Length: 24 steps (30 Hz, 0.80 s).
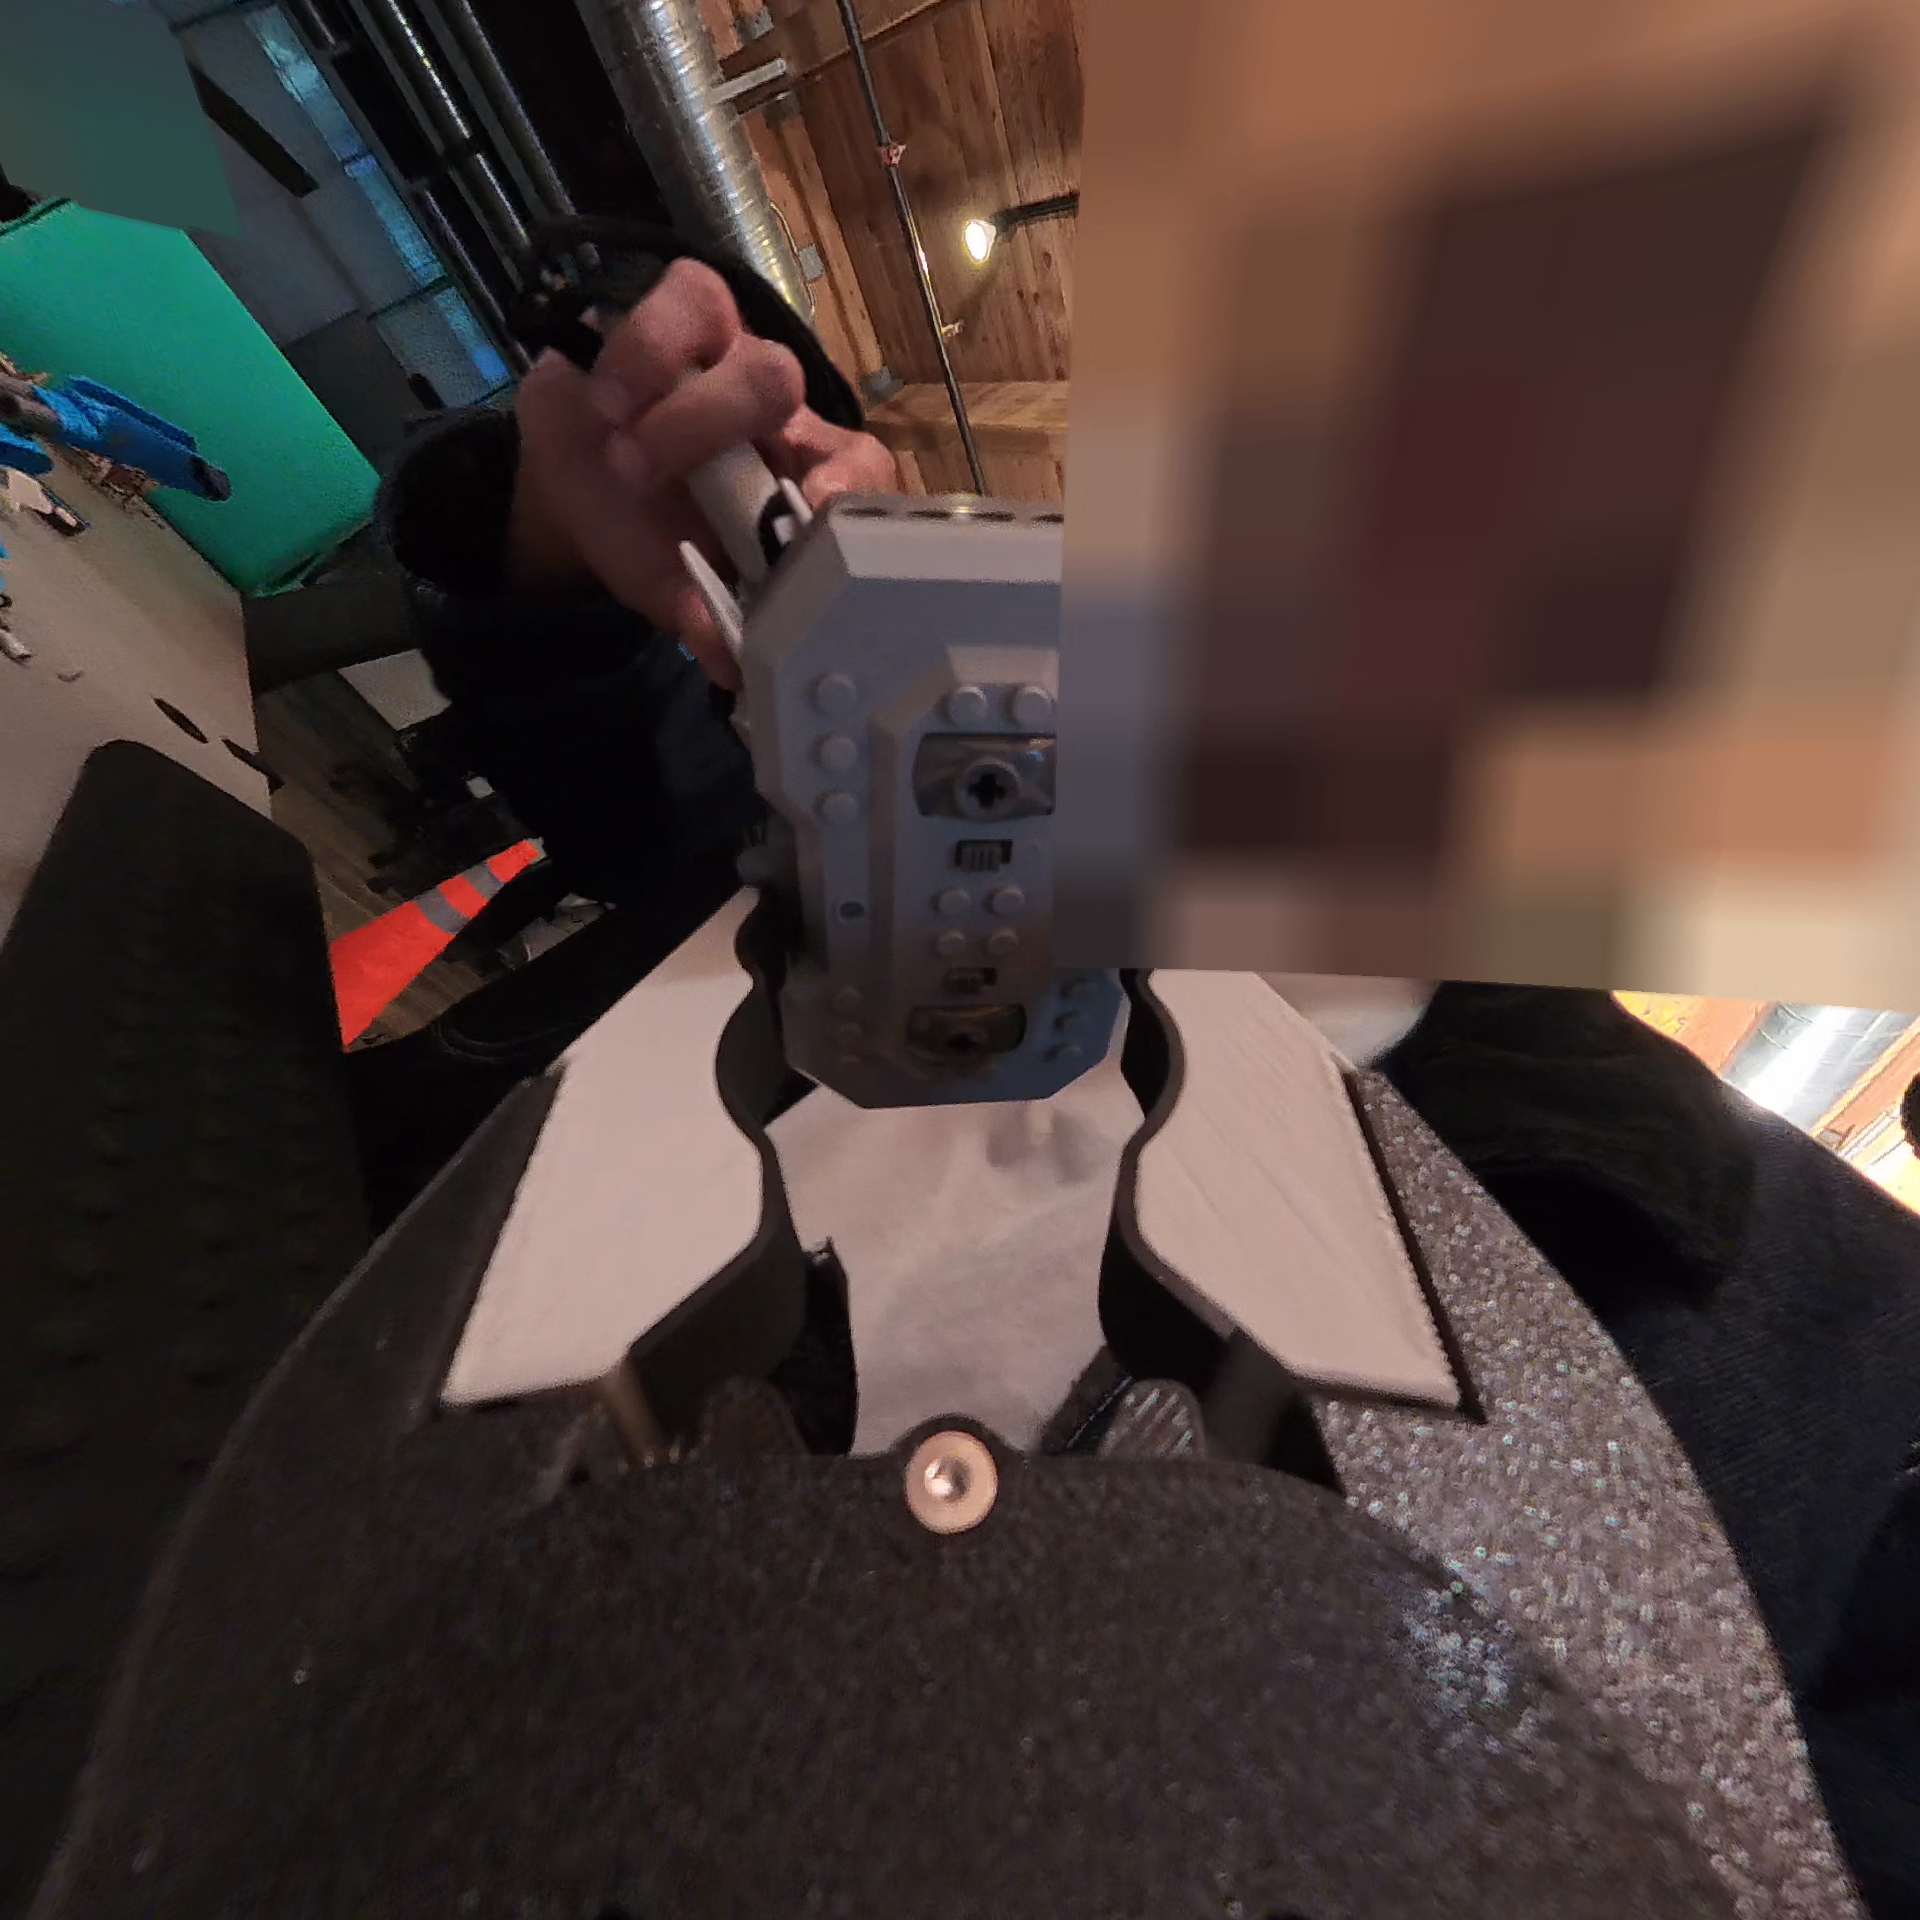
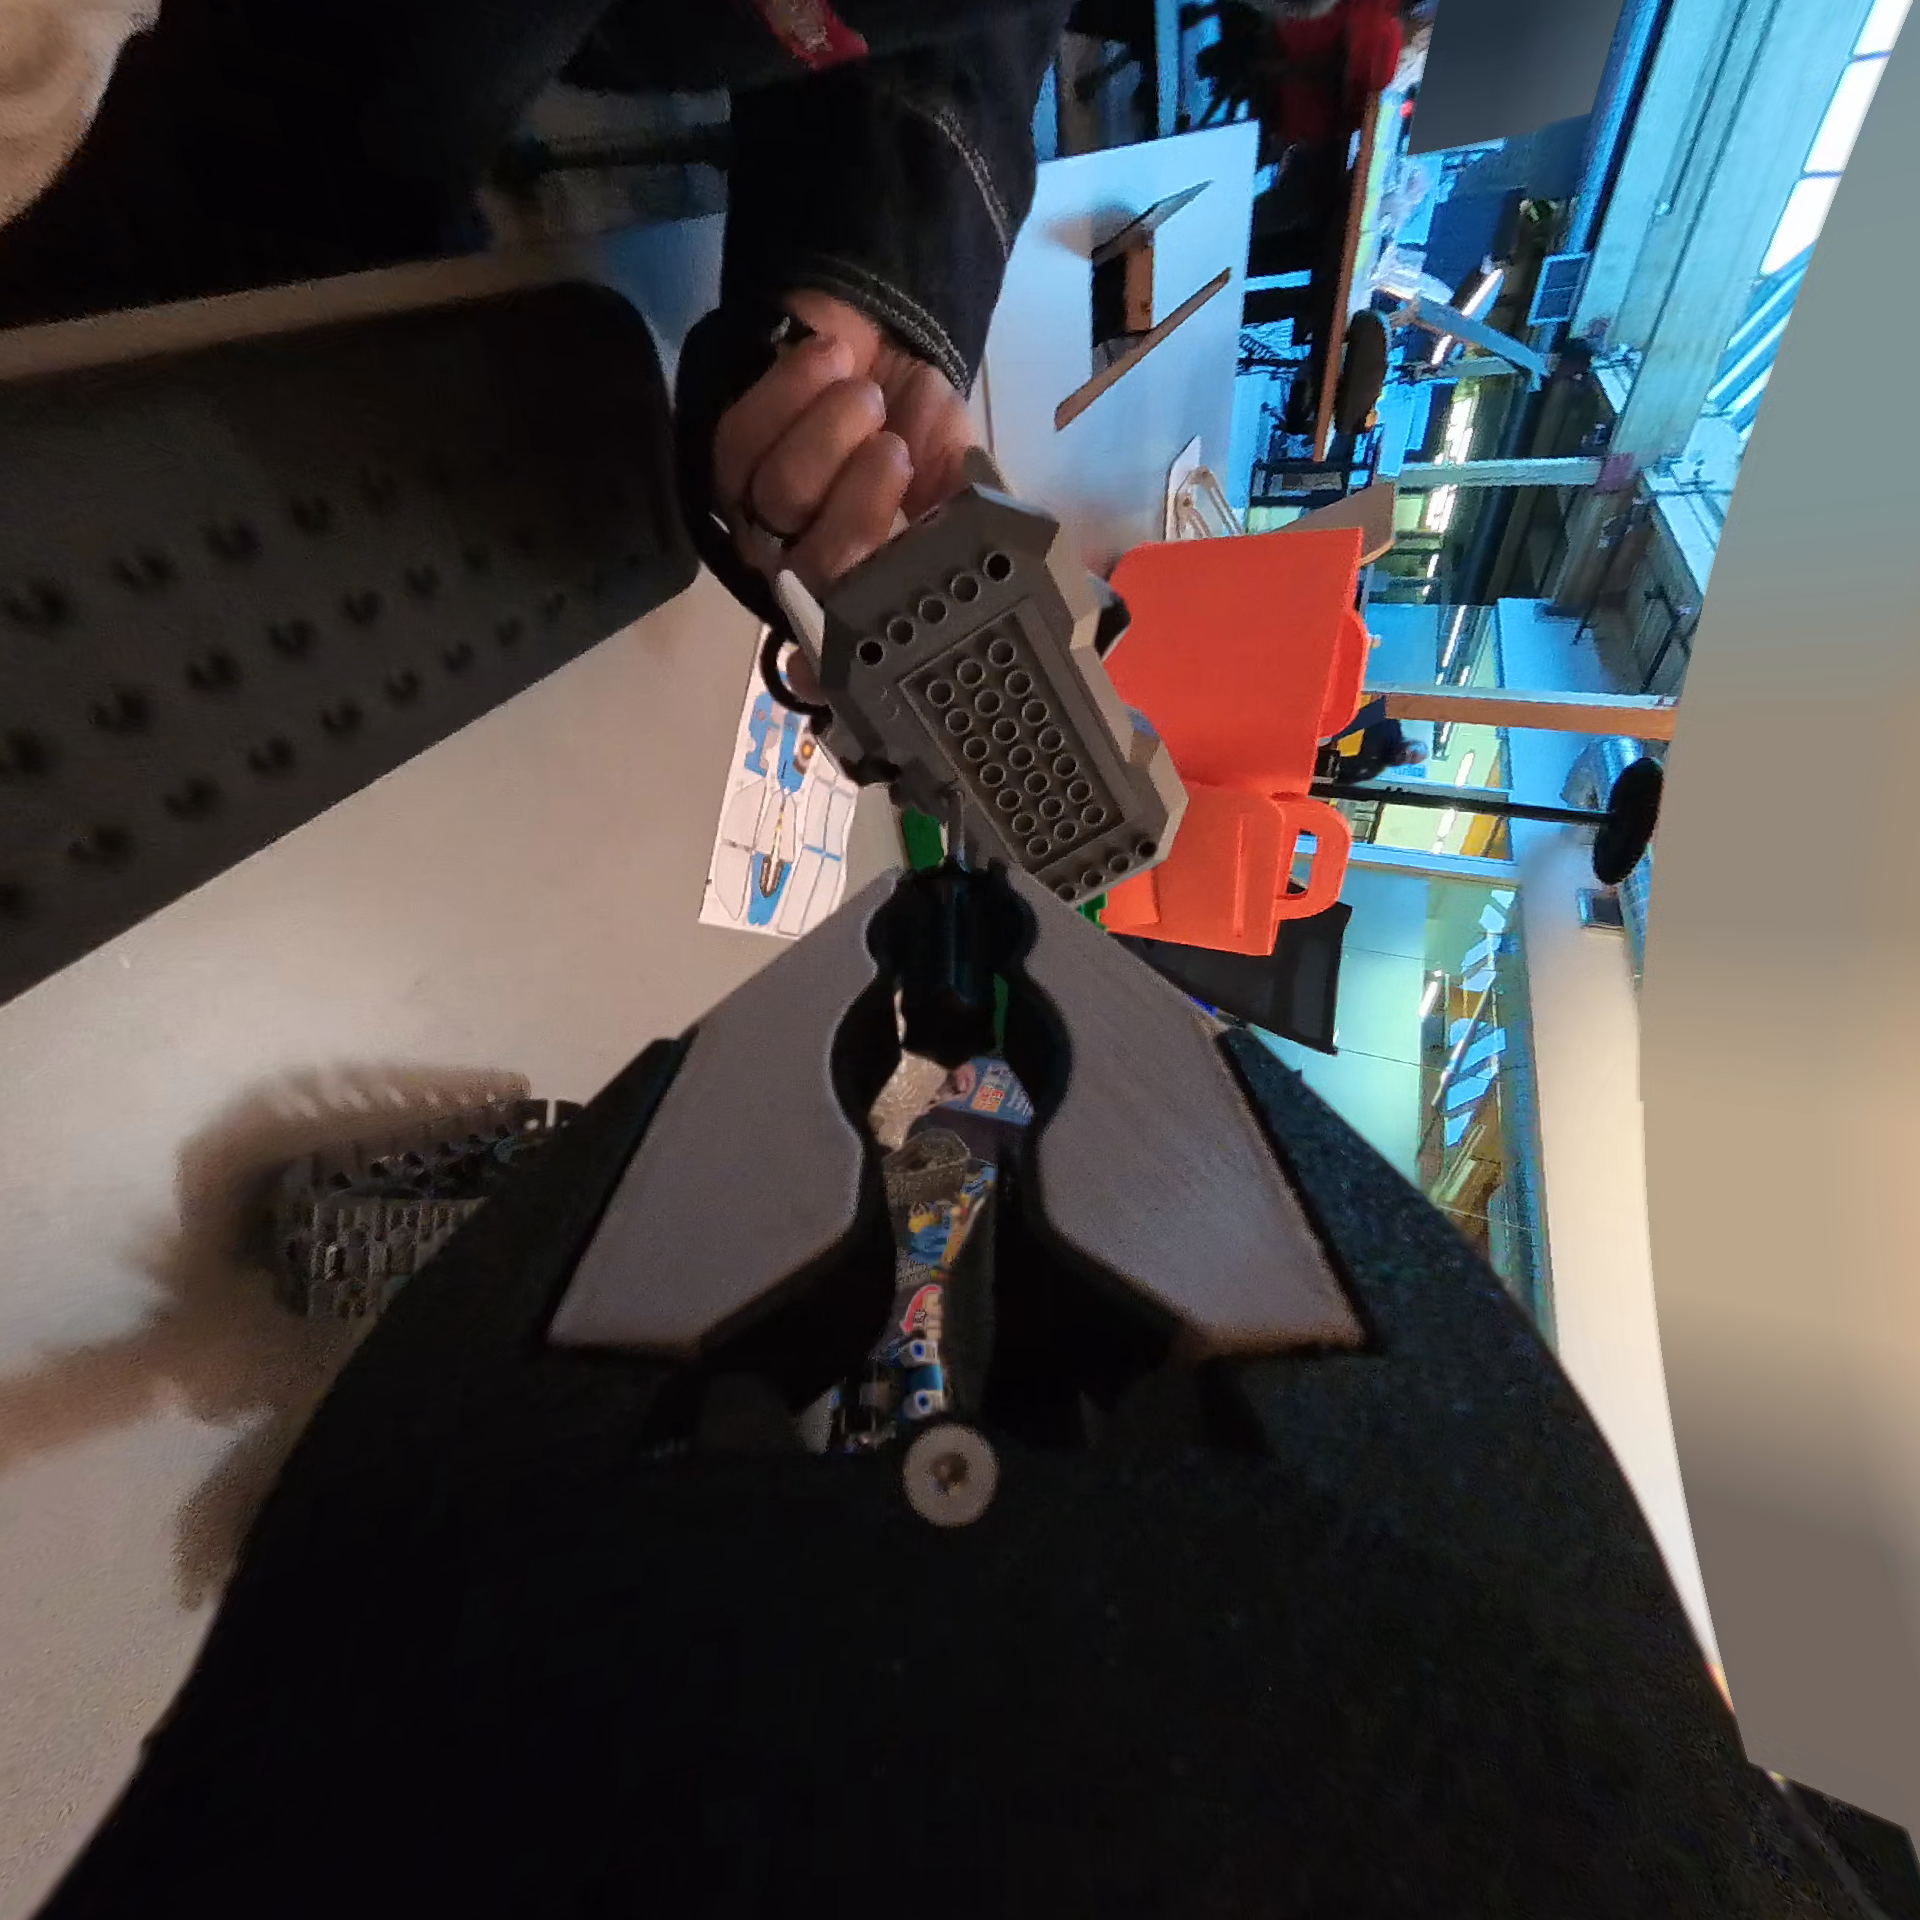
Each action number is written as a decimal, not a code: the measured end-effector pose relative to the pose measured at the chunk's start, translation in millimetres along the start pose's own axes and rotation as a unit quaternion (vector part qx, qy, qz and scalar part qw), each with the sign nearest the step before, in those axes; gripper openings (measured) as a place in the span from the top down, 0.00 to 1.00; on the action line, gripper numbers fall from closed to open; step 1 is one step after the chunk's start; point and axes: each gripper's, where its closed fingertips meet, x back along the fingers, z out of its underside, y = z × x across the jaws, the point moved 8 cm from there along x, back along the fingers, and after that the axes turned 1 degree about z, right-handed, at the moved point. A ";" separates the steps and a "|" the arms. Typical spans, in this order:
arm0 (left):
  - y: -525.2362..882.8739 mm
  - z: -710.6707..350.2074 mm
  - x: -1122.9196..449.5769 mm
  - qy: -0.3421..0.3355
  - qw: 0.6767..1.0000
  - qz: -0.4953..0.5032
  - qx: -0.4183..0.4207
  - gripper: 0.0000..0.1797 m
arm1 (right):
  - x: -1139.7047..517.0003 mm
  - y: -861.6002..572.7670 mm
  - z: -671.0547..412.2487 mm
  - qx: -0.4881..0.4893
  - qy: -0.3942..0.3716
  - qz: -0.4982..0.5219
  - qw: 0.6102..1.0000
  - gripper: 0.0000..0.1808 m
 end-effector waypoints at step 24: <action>-18.0 4.4 10.3 0.072 0.837 -0.272 -0.468 0.65 | -39.3 58.4 45.3 -0.917 -0.247 0.029 0.313 0.93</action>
